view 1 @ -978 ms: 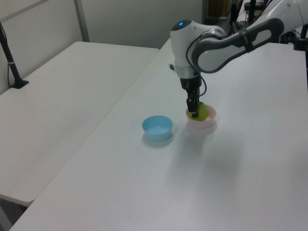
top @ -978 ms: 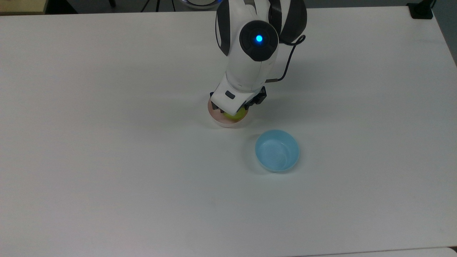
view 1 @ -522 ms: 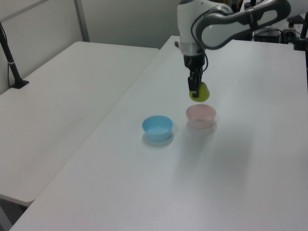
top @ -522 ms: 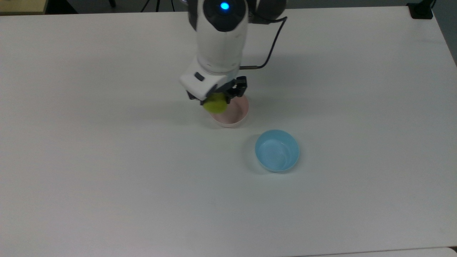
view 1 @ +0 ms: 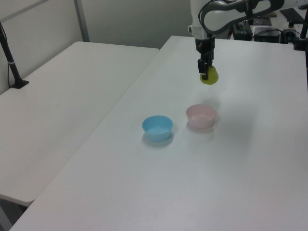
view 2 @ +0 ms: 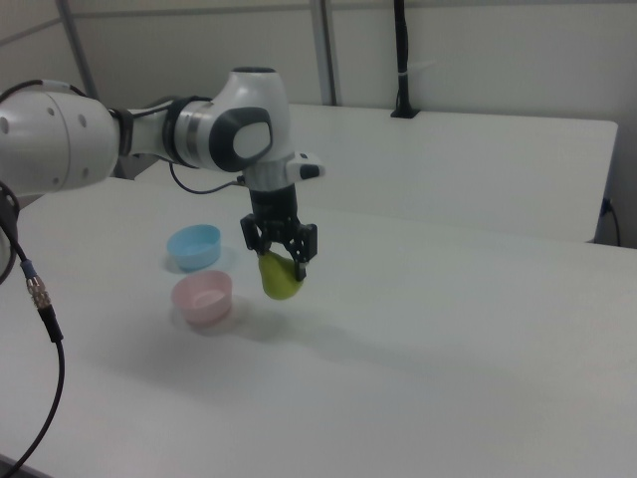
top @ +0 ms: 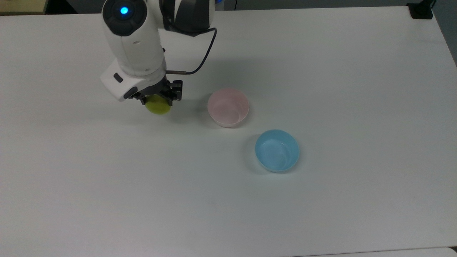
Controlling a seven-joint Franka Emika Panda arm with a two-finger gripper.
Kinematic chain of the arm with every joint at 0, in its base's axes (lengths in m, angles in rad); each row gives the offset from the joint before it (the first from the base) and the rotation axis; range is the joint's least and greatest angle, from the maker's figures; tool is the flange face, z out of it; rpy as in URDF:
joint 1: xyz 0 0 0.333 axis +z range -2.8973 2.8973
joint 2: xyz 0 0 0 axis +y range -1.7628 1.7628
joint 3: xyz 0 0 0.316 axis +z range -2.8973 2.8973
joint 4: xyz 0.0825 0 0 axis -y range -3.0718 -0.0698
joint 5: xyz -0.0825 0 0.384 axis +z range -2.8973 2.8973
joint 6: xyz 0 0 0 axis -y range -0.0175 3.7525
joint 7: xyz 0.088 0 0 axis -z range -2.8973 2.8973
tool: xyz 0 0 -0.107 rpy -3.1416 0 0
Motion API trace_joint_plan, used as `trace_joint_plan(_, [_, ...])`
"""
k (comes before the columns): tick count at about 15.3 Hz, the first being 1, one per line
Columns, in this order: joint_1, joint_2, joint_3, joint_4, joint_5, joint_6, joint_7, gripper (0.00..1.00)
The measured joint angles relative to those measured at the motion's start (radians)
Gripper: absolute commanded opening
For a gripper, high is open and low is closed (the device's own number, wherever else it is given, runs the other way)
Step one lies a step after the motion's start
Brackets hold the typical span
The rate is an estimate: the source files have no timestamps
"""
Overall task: Pick up a pear from the bowl
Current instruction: 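Lift the pear out of the bowl and carry it aside, then lower the pear onto the table and open the gripper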
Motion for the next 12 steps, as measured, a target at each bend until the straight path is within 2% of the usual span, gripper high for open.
trace_joint_plan(6, [-0.009,0.074,0.001,-0.001,0.0,0.042,-0.002,0.72])
trace_joint_plan(9, [-0.008,0.094,0.001,-0.001,0.0,0.049,-0.002,1.0])
trace_joint_plan(12, [-0.005,0.105,0.001,-0.001,0.0,0.061,-0.002,1.0])
